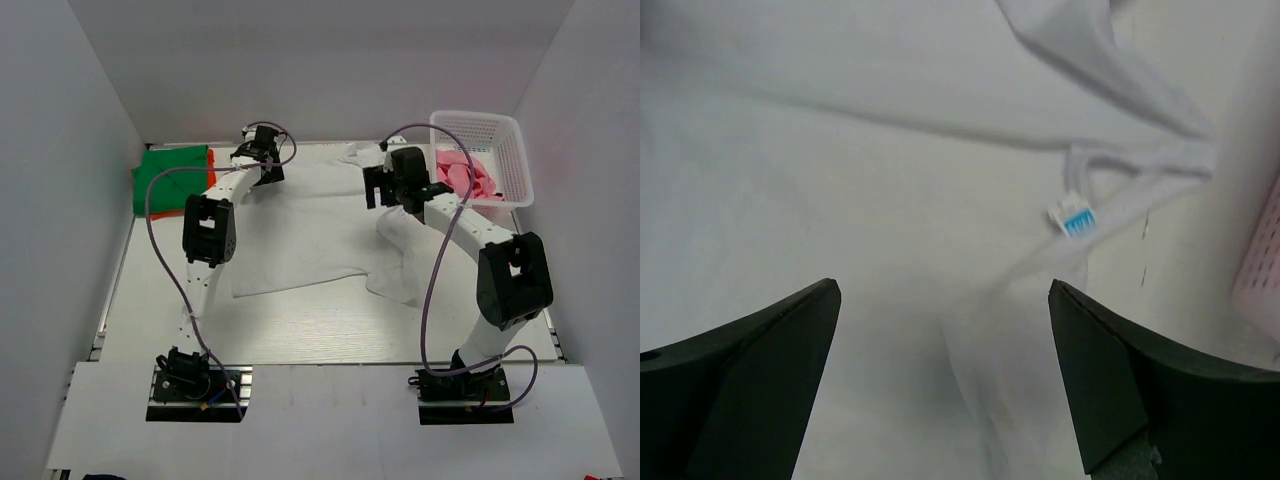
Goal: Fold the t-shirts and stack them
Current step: Flatten out the tshirt
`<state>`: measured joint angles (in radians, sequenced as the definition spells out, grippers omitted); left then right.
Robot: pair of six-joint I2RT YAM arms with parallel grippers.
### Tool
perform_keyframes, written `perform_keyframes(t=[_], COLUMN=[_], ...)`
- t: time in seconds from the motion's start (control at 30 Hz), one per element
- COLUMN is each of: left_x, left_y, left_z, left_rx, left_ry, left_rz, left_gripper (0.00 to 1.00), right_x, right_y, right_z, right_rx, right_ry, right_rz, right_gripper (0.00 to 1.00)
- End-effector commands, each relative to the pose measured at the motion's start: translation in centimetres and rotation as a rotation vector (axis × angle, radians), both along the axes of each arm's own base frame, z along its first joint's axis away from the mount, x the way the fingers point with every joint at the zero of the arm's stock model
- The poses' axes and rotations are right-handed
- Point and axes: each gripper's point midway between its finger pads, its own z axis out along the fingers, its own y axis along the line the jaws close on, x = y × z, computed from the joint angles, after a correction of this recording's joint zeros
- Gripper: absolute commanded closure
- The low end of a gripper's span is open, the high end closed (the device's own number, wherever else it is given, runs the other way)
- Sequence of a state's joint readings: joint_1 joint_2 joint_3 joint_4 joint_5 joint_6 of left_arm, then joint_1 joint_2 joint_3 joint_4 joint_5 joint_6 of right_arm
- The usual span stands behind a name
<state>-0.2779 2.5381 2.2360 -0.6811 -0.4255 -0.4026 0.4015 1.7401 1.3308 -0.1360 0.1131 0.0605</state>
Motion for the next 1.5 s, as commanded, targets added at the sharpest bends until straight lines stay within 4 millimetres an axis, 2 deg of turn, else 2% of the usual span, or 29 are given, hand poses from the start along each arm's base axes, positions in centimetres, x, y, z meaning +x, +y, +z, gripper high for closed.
perform_keyframes(t=[0.0,0.03,0.07,0.1,0.13,0.17,0.2,0.23,0.27,0.3,0.33,0.37,0.4,0.43,0.57,0.63,0.7,0.73,0.8,0.87,0.93,0.97,1.03,1.07,1.17,1.23,1.3,1.37,1.47], left_x=[-1.5,-2.2,-1.6,-1.9,-3.1,-3.4,-4.9,-5.8,-6.5,-7.5,-9.4,-10.2,-11.1,-13.6,-18.3,-20.1,-21.9,-22.2,-23.3,-24.2,-25.4,-26.0,-27.1,-27.9,-29.3,-29.4,-30.0,-30.1,-29.6], left_y=[1.8,1.7,0.9,0.6,-0.3,-0.4,-0.9,-2.1,-2.3,-2.3,-2.4,-2.8,-2.8,-3.3,-5.0,-4.6,-4.2,-4.1,-3.2,-2.3,-1.1,-0.6,0.9,1.6,3.4,3.8,4.0,4.1,3.2], left_z=[3.2,3.3,7.4,8.7,8.2,9.3,10.2,10.4,10.6,10.4,8.3,9.8,9.6,7.0,5.0,4.0,2.5,2.0,0.8,0.0,-1.3,-1.7,-2.8,-3.3,-3.9,-3.9,-3.9,-3.6,-2.3], left_rx=[-0.012,-0.023,-0.08,-0.103,-0.114,-0.128,-0.13,-0.162,-0.181,-0.196,-0.2,-0.217,-0.233,-0.254,-0.328,-0.328,-0.32,-0.318,-0.297,-0.273,-0.229,-0.217,-0.152,-0.121,-0.044,-0.023,-0.017,-0.021,-0.072], left_ry=[0.024,0.023,-0.073,-0.098,-0.08,-0.104,-0.108,-0.099,-0.102,-0.088,-0.041,-0.08,-0.078,-0.019,0.018,0.04,0.078,0.084,0.106,0.135,0.169,0.185,0.218,0.249,0.289,0.289,0.3,0.293,0.261], left_rz=[0.021,0.014,-0.013,-0.027,-0.053,-0.061,-0.076,-0.116,-0.132,-0.129,-0.118,-0.127,-0.13,-0.136,-0.183,-0.166,-0.144,-0.143,-0.104,-0.067,-0.02,-0.001,0.045,0.075,0.124,0.132,0.133,0.133,0.091], left_gripper=[0.0,0.0,0.0,0.0,0.0,0.0,0.0,0.0,0.0,0.0,0.0,0.0,0.0,0.0,0.0,0.0,0.0,0.0,0.0,0.0,0.0,0.0,0.0,0.0,0.0,0.0,0.0,0.0,0.0], right_x=[-3.4,-4.0,-4.7,-4.9,-5.1,-5.2,-5.3,-5.4,-5.5,-5.3,-5.4,-5.5,-5.5,-5.6,-6.0,-6.1,-6.0,-6.0,-5.6,-6.0,-6.5,-7.0,-8.3,-9.7,-11.8,-12.6,-14.3,-15.4,-15.8], right_y=[-2.9,-3.0,-3.1,-3.0,-2.7,-2.5,-2.0,-1.8,-1.4,-1.4,-1.5,-1.9,-1.9,-2.1,-2.4,-3.1,-3.4,-3.6,-3.6,-4.7,-5.8,-7.2,-8.5,-9.8,-12.7,-13.2,-14.3,-14.4,-13.9], right_z=[-5.0,-5.4,-6.2,-6.5,-6.7,-7.0,-7.3,-7.5,-8.1,-8.2,-8.5,-9.3,-9.6,-9.9,-11.0,-11.4,-11.4,-10.9,-9.8,-9.4,-8.2,-7.8,-8.5,-8.7,-9.6,-9.7,-10.7,-11.3,-10.2], right_rx=[-0.075,-0.086,-0.084,-0.082,-0.075,-0.068,-0.06,-0.06,-0.066,-0.073,-0.087,-0.107,-0.115,-0.124,-0.148,-0.169,-0.159,-0.141,-0.1,-0.078,-0.047,-0.053,-0.054,-0.022,-0.023,-0.008,-0.009,-0.008,0.024], right_ry=[0.158,0.18,0.202,0.21,0.215,0.222,0.235,0.242,0.251,0.248,0.255,0.282,0.289,0.298,0.32,0.319,0.317,0.302,0.269,0.255,0.225,0.205,0.21,0.214,0.228,0.239,0.276,0.303,0.298], right_rz=[-0.068,-0.067,-0.062,-0.057,-0.049,-0.046,-0.028,-0.022,-0.01,-0.012,-0.022,-0.037,-0.039,-0.043,-0.07,-0.104,-0.143,-0.183,-0.215,-0.308,-0.384,-0.437,-0.492,-0.549,-0.649,-0.655,-0.678,-0.671,-0.625], right_gripper=[0.1,0.1,0.1,0.1,0.1,0.1,0.1,0.1,0.1,0.1,0.1,0.12,0.12,0.13,0.17,0.26,0.47,0.67,0.76,0.78,0.78,0.78,0.76,0.75,0.75,0.75,0.75,0.74,0.68])
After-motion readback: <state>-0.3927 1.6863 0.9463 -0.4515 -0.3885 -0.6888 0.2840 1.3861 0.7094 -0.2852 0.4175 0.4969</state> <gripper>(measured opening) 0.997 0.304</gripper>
